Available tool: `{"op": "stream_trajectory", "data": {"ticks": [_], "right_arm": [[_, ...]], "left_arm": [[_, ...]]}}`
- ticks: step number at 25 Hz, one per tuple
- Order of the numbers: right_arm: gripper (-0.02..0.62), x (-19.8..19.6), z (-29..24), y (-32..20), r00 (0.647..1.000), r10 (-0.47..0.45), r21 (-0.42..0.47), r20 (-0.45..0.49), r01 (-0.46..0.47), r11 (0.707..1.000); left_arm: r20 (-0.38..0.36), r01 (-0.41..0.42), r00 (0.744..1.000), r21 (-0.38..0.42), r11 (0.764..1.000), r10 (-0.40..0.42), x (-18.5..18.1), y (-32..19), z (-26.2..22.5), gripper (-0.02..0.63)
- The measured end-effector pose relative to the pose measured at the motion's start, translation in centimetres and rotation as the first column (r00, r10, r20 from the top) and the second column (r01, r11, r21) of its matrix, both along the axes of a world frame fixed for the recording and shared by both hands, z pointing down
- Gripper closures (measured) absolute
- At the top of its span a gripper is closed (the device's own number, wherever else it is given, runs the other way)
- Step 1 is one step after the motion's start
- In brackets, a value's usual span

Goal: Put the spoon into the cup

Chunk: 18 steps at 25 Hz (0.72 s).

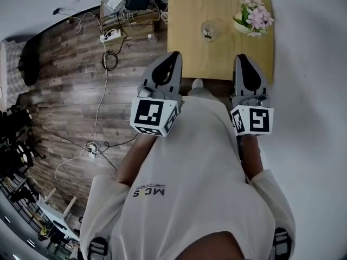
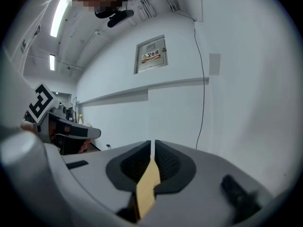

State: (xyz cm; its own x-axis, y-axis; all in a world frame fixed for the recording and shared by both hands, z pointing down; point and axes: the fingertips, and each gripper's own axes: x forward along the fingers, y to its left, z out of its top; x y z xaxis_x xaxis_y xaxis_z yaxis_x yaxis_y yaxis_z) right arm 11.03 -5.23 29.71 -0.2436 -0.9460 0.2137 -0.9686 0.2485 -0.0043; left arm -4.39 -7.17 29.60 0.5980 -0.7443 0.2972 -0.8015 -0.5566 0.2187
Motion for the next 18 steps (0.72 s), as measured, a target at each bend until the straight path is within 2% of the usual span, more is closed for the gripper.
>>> {"op": "stream_trajectory", "data": {"ticks": [13,18], "right_arm": [[0.549,-1.4,0.2,-0.2,0.999,-0.038,0.003,0.025,0.038,0.999],[0.565,-1.2,0.1,-0.3,0.997,-0.036,-0.005,0.071,0.036,0.999]], "left_arm": [[0.020,0.002,1.000,0.016,1.000,-0.002,0.1,-0.1,0.0,0.595],[0.023,-0.003,1.000,0.014,1.000,0.003,0.2,0.0,0.1,0.594]]}}
